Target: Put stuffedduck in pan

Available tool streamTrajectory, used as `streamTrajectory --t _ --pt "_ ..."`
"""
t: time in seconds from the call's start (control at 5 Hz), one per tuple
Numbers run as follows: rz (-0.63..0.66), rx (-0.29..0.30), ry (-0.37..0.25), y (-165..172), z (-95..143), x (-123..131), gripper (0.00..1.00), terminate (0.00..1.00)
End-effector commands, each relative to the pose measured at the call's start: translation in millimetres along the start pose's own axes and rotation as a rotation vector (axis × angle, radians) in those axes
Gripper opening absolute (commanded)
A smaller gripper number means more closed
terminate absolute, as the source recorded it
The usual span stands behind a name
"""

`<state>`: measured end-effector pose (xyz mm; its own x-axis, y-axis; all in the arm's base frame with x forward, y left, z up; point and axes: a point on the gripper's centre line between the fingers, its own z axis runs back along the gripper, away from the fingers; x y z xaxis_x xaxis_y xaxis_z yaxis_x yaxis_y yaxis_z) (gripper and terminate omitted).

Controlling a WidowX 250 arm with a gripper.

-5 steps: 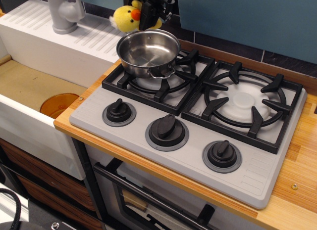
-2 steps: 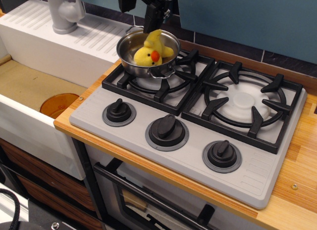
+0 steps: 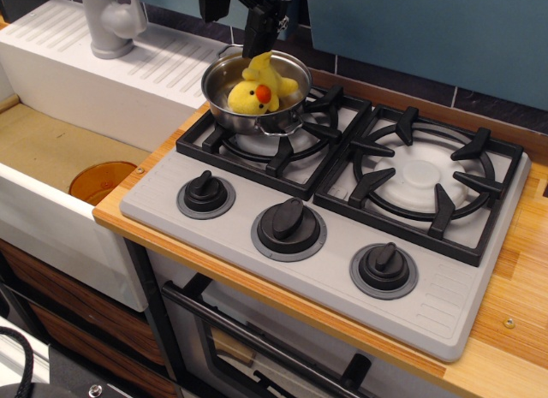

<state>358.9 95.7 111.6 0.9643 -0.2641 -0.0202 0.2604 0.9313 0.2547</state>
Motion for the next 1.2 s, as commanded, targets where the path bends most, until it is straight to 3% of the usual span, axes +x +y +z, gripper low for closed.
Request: streamTrajectory --t 0.0,0.2,0.8,1.0 --pt "0.037 -0.067 -0.12 10.9 32.4 7.6 1.0 0.0" --pt "0.046 -0.115 -0.141 12.6 39.3 6.3 1.0 0.0" --pt "0.067 -0.129 -0.134 10.4 35.1 5.2 1.0 0.0" --pt "0.097 -0.046 -0.07 11.8 32.6 11.7 1.0 1.0"
